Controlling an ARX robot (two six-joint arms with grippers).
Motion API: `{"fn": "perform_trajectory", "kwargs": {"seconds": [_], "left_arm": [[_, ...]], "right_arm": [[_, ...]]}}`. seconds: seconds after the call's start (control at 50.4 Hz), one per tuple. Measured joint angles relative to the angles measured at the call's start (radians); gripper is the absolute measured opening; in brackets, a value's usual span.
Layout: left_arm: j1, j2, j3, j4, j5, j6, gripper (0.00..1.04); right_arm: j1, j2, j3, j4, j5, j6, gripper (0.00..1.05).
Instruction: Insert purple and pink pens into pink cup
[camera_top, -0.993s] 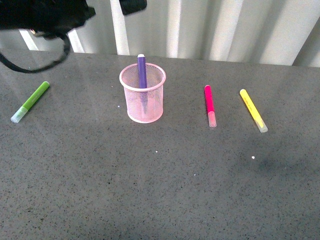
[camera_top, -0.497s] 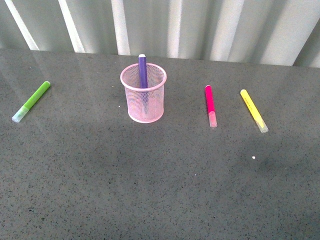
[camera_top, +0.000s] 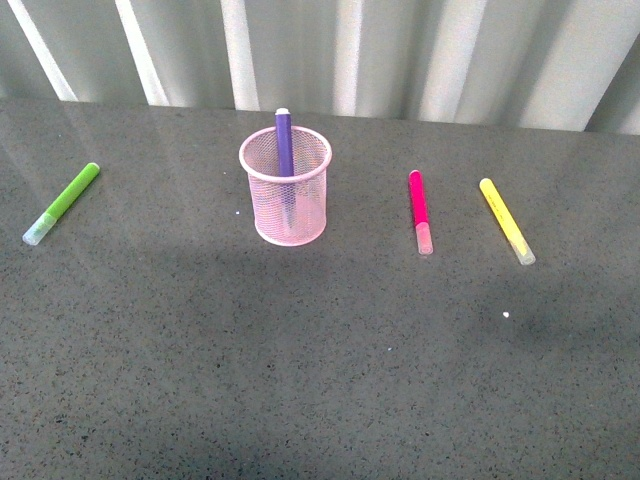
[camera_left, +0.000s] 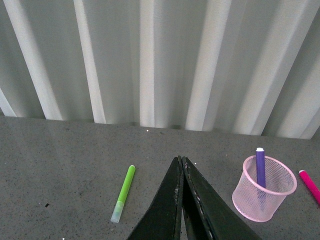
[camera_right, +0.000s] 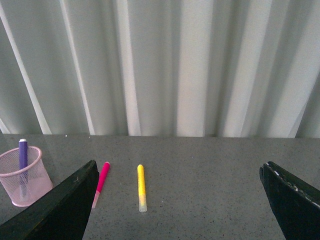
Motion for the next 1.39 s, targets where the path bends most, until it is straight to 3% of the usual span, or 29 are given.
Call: {"fn": "perform_trajectory", "kwargs": {"seconds": [0.576, 0.675, 1.39], "left_arm": [[0.000, -0.322, -0.138, -0.185, -0.001, 0.002, 0.04], [0.000, -0.343, -0.158, -0.161, -0.001, 0.003, 0.04], [0.000, -0.667, -0.158, -0.478, -0.001, 0.003, 0.04]], "right_arm": [[0.000, 0.000, 0.000, 0.000, 0.000, 0.000, 0.98], [0.000, 0.000, 0.000, 0.000, 0.000, 0.000, 0.98], [0.000, 0.000, 0.000, 0.000, 0.000, 0.000, 0.98]]}}
